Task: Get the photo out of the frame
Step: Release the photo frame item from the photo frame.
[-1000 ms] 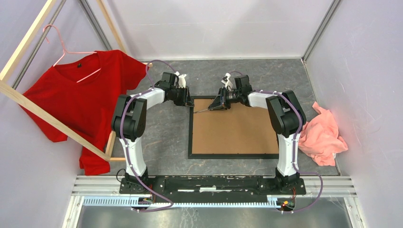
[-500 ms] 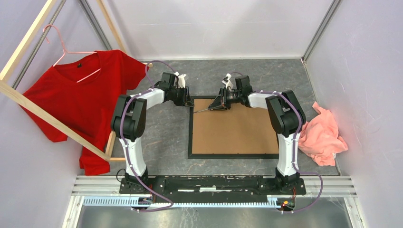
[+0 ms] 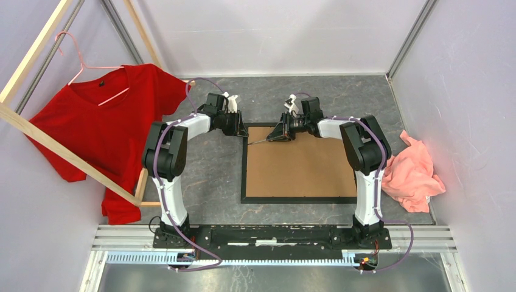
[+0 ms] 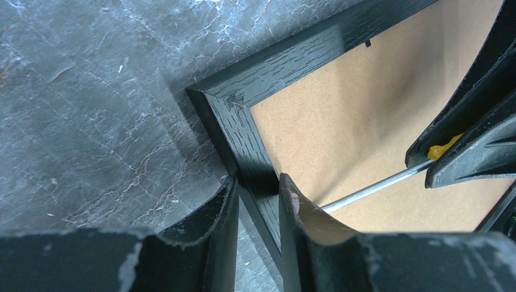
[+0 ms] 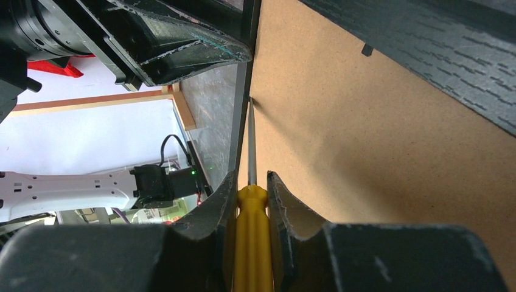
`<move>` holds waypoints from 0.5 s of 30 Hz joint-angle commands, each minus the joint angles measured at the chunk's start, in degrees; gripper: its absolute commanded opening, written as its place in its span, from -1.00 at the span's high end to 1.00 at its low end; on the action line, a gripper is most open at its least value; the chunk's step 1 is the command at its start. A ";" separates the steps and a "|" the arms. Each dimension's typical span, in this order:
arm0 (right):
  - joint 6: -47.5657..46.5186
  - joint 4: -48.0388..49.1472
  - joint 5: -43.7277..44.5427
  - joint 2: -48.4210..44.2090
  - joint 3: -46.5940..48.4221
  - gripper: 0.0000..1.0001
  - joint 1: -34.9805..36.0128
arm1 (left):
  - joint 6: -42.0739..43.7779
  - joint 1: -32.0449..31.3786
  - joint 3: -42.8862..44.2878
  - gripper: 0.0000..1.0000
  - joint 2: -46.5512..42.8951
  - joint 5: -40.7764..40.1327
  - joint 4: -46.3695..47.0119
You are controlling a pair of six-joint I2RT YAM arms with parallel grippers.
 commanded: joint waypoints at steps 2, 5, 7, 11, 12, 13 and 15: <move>0.34 1.80 -0.92 2.33 0.82 1.00 1.42 | -2.21 -0.82 -1.94 0.44 0.25 -0.25 1.24; 1.09 2.63 -1.39 2.77 1.14 1.00 2.07 | -2.91 -0.82 -2.34 0.50 0.17 -0.57 1.57; 2.20 3.92 -1.87 3.06 0.80 1.00 2.33 | -3.49 -0.82 -2.68 0.55 0.00 -0.66 1.94; 3.22 5.40 -2.18 3.66 0.23 1.00 2.64 | -4.56 -0.90 -3.54 0.62 -0.41 -0.85 2.66; 4.03 6.67 -2.35 3.62 -0.21 1.00 2.69 | -4.72 -0.90 -3.68 0.63 -0.43 -0.95 2.70; 4.80 7.59 -2.53 3.72 -0.66 1.00 2.72 | -4.90 -0.90 -3.85 0.64 -0.48 -0.97 2.82; 5.24 8.21 -2.62 3.79 -0.80 1.00 2.93 | -5.20 -0.90 -4.03 0.68 -0.55 -0.97 3.05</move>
